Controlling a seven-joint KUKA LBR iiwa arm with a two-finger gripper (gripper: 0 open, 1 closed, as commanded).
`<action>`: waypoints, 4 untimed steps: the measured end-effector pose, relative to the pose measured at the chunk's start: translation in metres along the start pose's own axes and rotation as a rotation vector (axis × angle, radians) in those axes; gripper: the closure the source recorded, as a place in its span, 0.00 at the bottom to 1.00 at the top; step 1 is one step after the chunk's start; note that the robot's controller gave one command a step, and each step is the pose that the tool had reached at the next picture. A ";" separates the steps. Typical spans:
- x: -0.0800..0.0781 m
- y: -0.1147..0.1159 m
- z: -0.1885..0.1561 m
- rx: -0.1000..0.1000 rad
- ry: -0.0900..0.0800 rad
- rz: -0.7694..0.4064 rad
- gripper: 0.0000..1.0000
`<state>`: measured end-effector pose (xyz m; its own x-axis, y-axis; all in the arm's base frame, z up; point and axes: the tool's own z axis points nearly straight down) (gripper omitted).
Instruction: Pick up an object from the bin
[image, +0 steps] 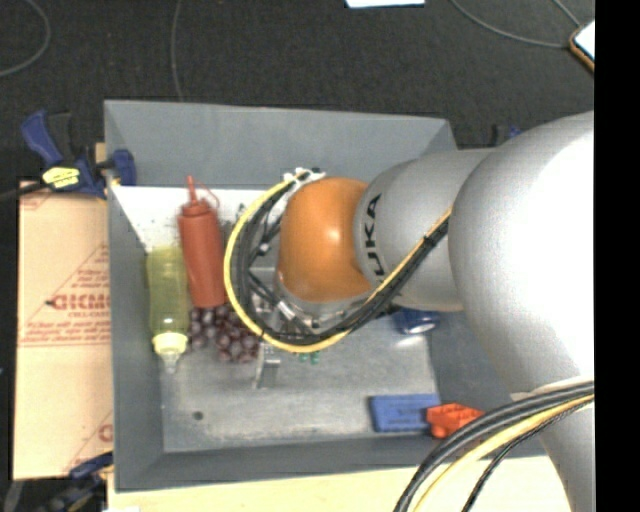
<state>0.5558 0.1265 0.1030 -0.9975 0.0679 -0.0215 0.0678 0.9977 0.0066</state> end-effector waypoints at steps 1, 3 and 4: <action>-0.028 -0.025 0.027 0.000 -0.010 -0.494 0.00; -0.033 0.011 0.028 -0.004 -0.007 -0.084 0.00; -0.033 0.011 0.028 -0.004 -0.008 -0.084 0.00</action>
Offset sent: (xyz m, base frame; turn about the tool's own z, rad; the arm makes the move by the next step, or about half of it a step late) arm 0.0329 0.0093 -0.0275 -0.0846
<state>0.5901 0.1352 0.0761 -0.9994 -0.0157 -0.0297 -0.0159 0.9998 0.0088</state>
